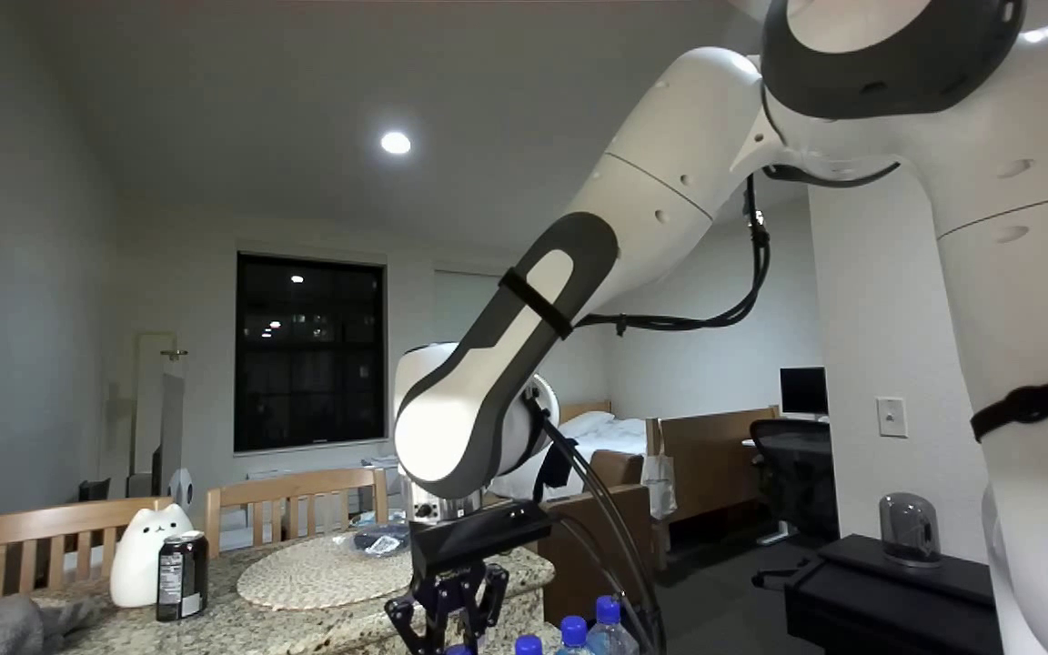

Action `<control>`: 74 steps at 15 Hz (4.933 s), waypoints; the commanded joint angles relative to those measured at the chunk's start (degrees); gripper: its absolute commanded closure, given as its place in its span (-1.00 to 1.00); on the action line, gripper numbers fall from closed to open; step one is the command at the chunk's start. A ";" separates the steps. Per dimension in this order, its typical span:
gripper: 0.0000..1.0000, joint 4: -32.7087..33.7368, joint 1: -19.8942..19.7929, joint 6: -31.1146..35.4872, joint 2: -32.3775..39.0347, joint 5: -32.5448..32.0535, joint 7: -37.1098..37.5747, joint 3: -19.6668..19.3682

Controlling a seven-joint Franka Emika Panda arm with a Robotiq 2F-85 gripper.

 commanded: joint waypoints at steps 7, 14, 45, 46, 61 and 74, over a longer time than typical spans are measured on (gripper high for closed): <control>0.71 -1.81 -0.90 0.46 -1.29 2.37 -1.49 0.61; 0.71 -2.46 -0.71 0.91 -1.74 3.76 -1.93 0.94; 0.71 -0.98 -0.75 1.02 0.43 1.66 -0.80 1.01; 0.71 -0.92 -0.76 1.23 0.73 1.90 -1.22 1.02; 0.71 -2.04 -1.39 1.12 0.34 2.15 -1.90 0.24; 0.71 -1.78 -1.85 1.04 1.15 4.88 -3.56 0.07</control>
